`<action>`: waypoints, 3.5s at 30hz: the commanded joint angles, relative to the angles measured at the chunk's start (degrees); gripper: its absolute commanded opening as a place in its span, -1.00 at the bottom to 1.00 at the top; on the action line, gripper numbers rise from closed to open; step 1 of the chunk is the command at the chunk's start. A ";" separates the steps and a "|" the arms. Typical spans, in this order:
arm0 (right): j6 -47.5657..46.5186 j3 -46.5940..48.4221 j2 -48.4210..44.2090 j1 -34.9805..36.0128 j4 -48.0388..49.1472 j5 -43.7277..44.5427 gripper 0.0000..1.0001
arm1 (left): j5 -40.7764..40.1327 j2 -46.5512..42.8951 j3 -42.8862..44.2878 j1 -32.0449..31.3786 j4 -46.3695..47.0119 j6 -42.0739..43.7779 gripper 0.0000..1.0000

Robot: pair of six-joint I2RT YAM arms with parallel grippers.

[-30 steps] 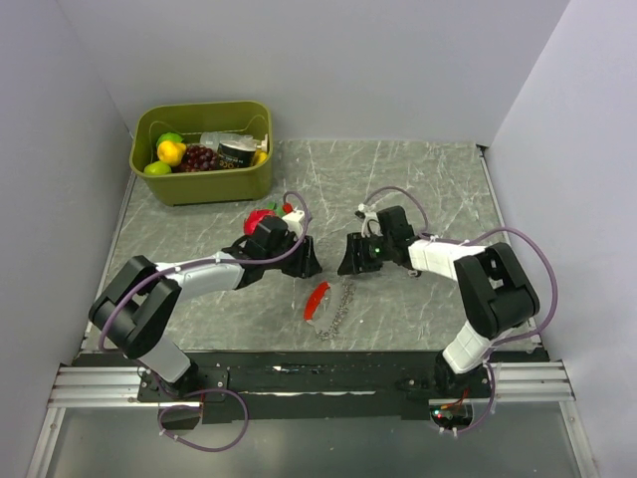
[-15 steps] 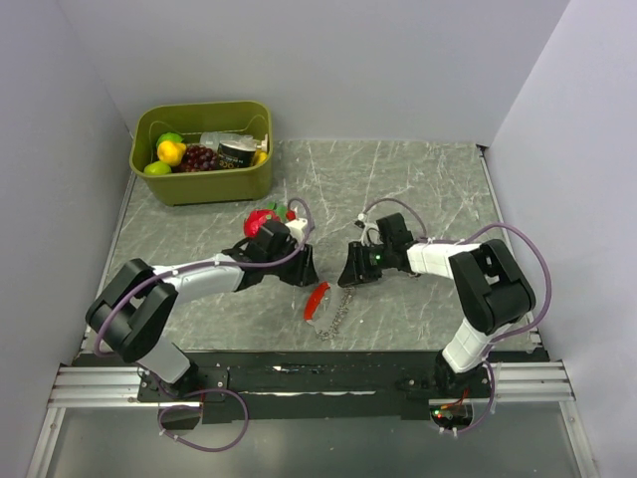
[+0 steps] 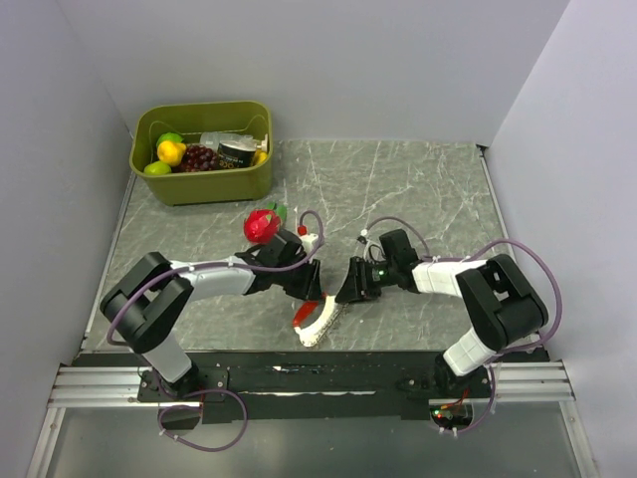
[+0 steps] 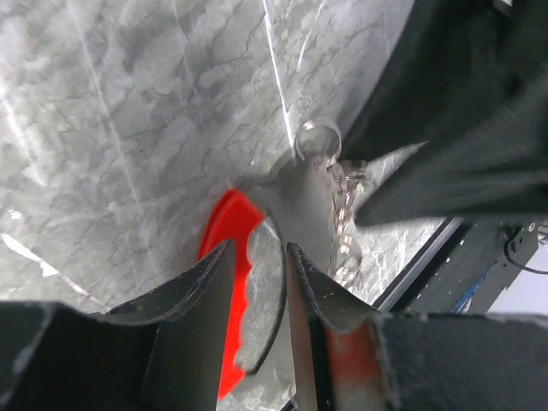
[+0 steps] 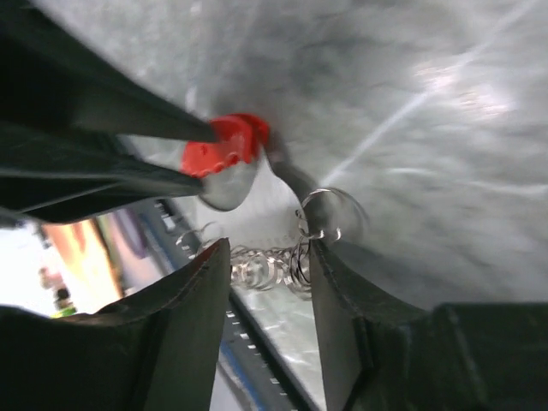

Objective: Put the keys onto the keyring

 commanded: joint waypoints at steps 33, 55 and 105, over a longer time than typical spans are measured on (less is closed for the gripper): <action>-4.48 5.92 -0.09 -2.08 -8.37 12.68 -0.99 | -8.06 -3.60 4.26 0.39 2.62 2.20 0.00; -2.02 8.03 1.41 5.04 -7.95 13.31 -1.00 | -2.63 1.31 6.36 -0.92 4.73 -4.48 0.09; -5.36 4.87 -9.05 1.35 -13.92 19.81 -1.00 | 5.11 12.74 12.69 -1.45 -3.18 -9.84 -0.30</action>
